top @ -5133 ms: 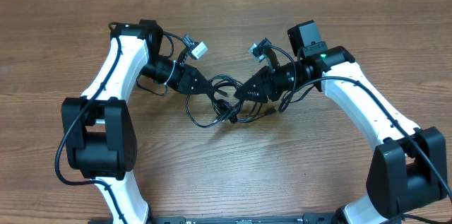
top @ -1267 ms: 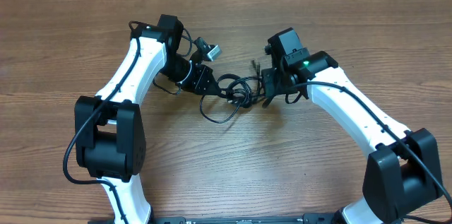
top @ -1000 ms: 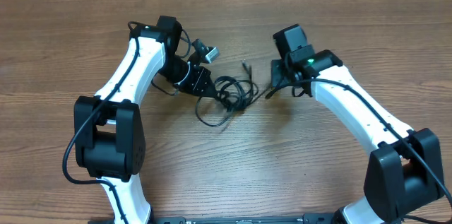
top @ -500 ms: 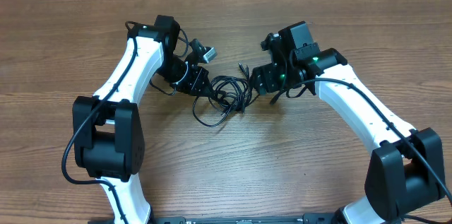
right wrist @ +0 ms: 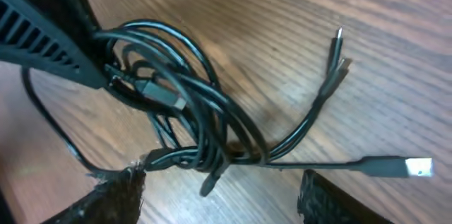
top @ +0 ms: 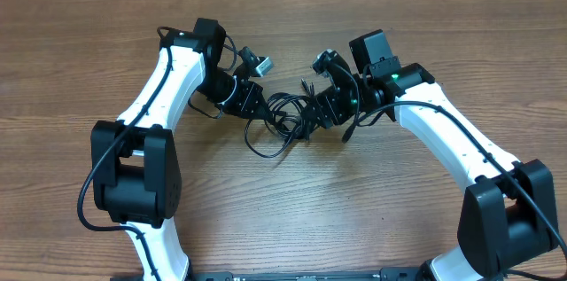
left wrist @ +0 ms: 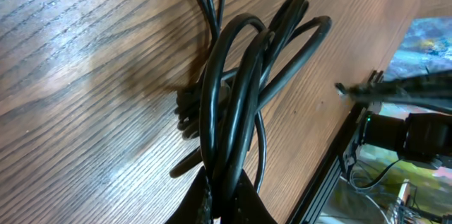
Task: Untangle cables
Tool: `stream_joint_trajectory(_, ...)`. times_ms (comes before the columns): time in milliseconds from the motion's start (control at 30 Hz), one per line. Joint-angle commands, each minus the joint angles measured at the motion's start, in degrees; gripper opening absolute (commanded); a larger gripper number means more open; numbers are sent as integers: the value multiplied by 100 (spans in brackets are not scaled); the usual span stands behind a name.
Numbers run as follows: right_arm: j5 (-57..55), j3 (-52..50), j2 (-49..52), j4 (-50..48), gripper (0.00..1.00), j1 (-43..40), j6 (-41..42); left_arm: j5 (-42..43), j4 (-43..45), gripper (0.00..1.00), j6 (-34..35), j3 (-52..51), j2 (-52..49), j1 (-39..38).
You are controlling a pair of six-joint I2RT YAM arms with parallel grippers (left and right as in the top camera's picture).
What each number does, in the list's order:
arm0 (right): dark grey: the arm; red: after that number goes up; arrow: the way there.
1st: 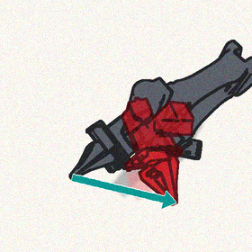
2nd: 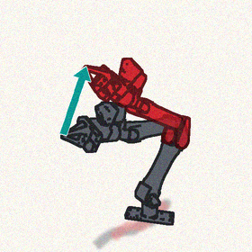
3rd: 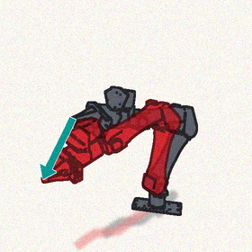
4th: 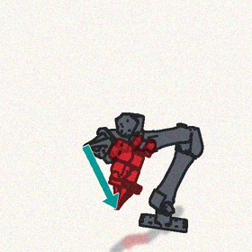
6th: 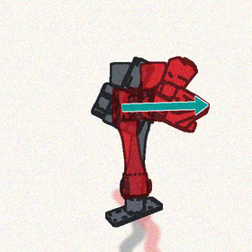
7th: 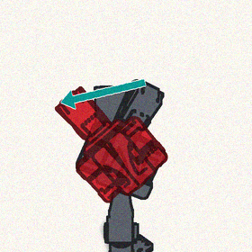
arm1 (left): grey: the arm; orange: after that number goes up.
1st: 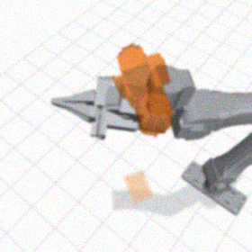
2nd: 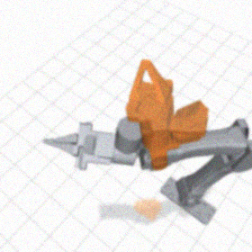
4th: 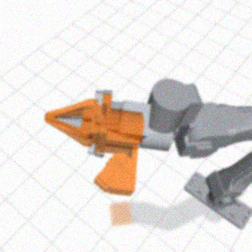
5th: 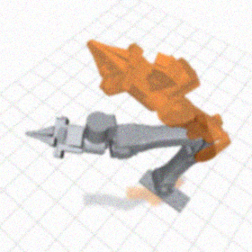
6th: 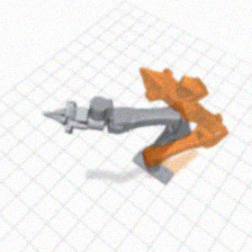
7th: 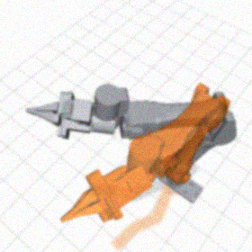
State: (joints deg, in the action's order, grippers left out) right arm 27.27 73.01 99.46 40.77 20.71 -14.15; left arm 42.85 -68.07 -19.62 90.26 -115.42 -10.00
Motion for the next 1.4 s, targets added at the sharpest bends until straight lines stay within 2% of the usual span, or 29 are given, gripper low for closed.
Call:
stream_joint_trajectory(0, -341, -31, -68, -157, 68, 22, -52, 245, -9, 4, -7, 0, -20, 20)
stream_joint_trajectory(267, -514, -31, 376, -313, 68, 22, 105, 326, -4, 4, -9, 0, -20, 20)
stream_joint_trajectory(567, -518, -31, 431, -802, 67, 22, 105, 334, -9, 4, -7, 0, -20, 20)
stream_joint_trajectory(800, -490, -31, 693, -1029, 49, 22, 105, 332, -7, 4, -7, 0, -20, 20)
stream_joint_trajectory(1100, 382, -31, 715, -1054, 47, 22, 101, 334, 2, 4, -7, 0, -20, 20)
stream_joint_trajectory(1333, 463, -33, 719, -1047, 6, 186, 105, 527, 87, 4, -4, 0, -20, 20)
stream_joint_trajectory(1367, 459, -33, 719, -1029, 4, 219, 103, 527, 92, 4, -4, 0, -20, 20)
